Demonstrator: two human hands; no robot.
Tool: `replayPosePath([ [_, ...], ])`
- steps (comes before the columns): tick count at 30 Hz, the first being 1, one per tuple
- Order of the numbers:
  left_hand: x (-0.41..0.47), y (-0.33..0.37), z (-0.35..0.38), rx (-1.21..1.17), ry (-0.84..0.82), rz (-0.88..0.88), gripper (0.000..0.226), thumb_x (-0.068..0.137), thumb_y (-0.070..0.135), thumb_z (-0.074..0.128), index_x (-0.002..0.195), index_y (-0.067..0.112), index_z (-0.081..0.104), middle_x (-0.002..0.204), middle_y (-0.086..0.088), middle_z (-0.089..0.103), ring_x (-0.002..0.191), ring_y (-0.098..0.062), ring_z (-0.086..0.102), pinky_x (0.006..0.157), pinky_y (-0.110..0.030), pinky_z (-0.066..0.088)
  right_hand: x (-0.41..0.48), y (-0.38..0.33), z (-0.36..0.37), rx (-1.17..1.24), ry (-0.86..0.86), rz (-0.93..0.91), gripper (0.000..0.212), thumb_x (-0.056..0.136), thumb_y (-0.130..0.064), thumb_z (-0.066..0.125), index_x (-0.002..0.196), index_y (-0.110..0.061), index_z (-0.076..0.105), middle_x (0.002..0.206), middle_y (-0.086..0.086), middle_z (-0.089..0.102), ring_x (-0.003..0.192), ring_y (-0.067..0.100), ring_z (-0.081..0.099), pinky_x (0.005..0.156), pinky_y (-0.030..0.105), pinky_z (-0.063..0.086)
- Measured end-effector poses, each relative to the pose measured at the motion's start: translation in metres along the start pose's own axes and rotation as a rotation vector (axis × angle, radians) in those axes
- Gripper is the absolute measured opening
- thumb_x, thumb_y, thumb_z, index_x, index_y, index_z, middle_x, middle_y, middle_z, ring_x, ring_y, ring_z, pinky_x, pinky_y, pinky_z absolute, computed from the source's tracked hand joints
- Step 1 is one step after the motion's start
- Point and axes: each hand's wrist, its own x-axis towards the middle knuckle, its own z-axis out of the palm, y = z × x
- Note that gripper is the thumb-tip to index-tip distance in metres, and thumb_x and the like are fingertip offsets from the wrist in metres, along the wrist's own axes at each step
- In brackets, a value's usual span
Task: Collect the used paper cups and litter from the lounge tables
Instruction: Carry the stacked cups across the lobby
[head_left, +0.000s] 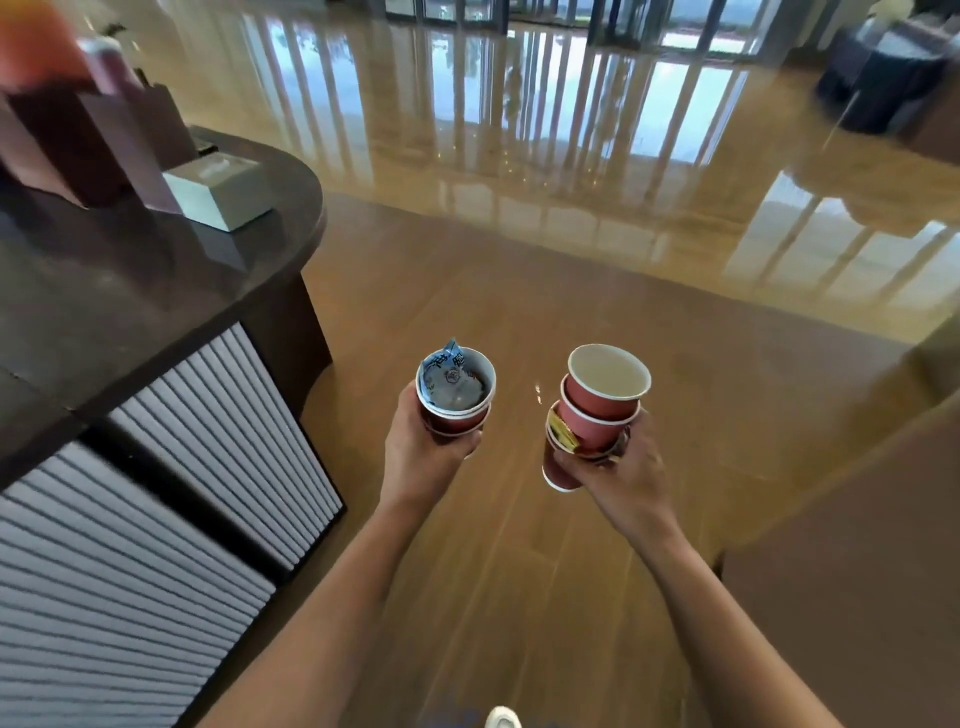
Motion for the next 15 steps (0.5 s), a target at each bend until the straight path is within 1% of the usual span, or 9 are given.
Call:
replayPosePath([
  [2, 0.028, -0.001, 0.011, 0.000, 0.022, -0.008, 0.071, 0.065, 0.006, 0.084, 0.109, 0.046, 0.045, 0.110, 0.020, 0.060, 0.105, 0.001, 0.057, 0.088, -0.020, 0.046, 0.033, -0.001, 0.004, 0.016, -0.025, -0.010, 0.073, 0.064, -0.018, 0.086, 0.124, -0.024, 0.043, 0.105, -0.015, 0.058, 0.095, 0.002, 0.058, 0.075, 0.009, 0.042],
  [4, 0.053, -0.002, 0.021, 0.000, 0.040, -0.024, 0.073, 0.065, 0.006, 0.084, 0.111, 0.046, 0.044, 0.110, 0.020, 0.060, 0.104, 0.001, 0.058, 0.089, -0.021, 0.046, 0.064, 0.000, 0.010, 0.027, -0.048, -0.021, 0.073, 0.065, -0.015, 0.085, 0.124, -0.022, 0.044, 0.101, -0.020, 0.056, 0.090, -0.008, 0.056, 0.070, 0.000, 0.040],
  [5, 0.067, -0.003, 0.025, 0.001, 0.047, -0.030, 0.073, 0.065, 0.006, 0.084, 0.112, 0.045, 0.043, 0.109, 0.021, 0.060, 0.104, 0.001, 0.057, 0.089, -0.021, 0.046, 0.080, 0.000, 0.014, 0.027, -0.060, -0.022, 0.072, 0.065, -0.014, 0.085, 0.124, -0.022, 0.044, 0.101, -0.021, 0.055, 0.089, -0.009, 0.055, 0.069, -0.002, 0.038],
  [7, 0.097, -0.006, 0.033, 0.004, 0.055, -0.040, 0.074, 0.065, 0.007, 0.085, 0.114, 0.043, 0.044, 0.109, 0.021, 0.060, 0.104, 0.002, 0.057, 0.089, -0.021, 0.046, 0.113, -0.001, 0.024, 0.014, -0.080, -0.025, 0.072, 0.066, -0.014, 0.085, 0.123, -0.022, 0.043, 0.100, -0.019, 0.055, 0.087, -0.004, 0.055, 0.067, -0.004, 0.037],
  [9, 0.129, -0.010, 0.040, 0.015, 0.061, -0.043, 0.074, 0.064, 0.007, 0.085, 0.117, 0.038, 0.045, 0.109, 0.020, 0.060, 0.104, 0.000, 0.057, 0.090, -0.023, 0.047, 0.146, -0.001, 0.036, 0.006, -0.095, -0.031, 0.073, 0.065, -0.016, 0.085, 0.123, -0.025, 0.042, 0.103, -0.014, 0.057, 0.091, 0.004, 0.057, 0.070, 0.001, 0.040],
  [11, 0.163, -0.016, 0.047, 0.011, 0.063, -0.042, 0.074, 0.064, 0.006, 0.085, 0.118, 0.036, 0.046, 0.111, 0.017, 0.060, 0.106, -0.004, 0.058, 0.092, -0.026, 0.047, 0.180, 0.000, 0.050, 0.016, -0.099, -0.041, 0.075, 0.064, -0.018, 0.086, 0.122, -0.028, 0.041, 0.107, -0.013, 0.058, 0.098, 0.010, 0.059, 0.078, 0.011, 0.044],
  [13, 0.203, -0.021, 0.054, 0.004, 0.062, -0.036, 0.075, 0.064, 0.005, 0.085, 0.118, 0.037, 0.045, 0.113, 0.015, 0.061, 0.109, -0.008, 0.058, 0.094, -0.028, 0.047, 0.217, 0.001, 0.065, 0.027, -0.089, -0.047, 0.078, 0.063, -0.019, 0.086, 0.125, -0.028, 0.041, 0.107, -0.016, 0.057, 0.100, 0.009, 0.058, 0.085, 0.023, 0.047],
  [15, 0.239, -0.022, 0.060, 0.005, 0.059, -0.032, 0.074, 0.064, 0.004, 0.084, 0.119, 0.035, 0.045, 0.114, 0.014, 0.061, 0.110, -0.010, 0.059, 0.093, -0.027, 0.048, 0.252, -0.003, 0.078, 0.034, -0.087, -0.053, 0.081, 0.063, -0.018, 0.086, 0.129, -0.025, 0.041, 0.104, -0.022, 0.055, 0.096, 0.001, 0.057, 0.085, 0.023, 0.045],
])
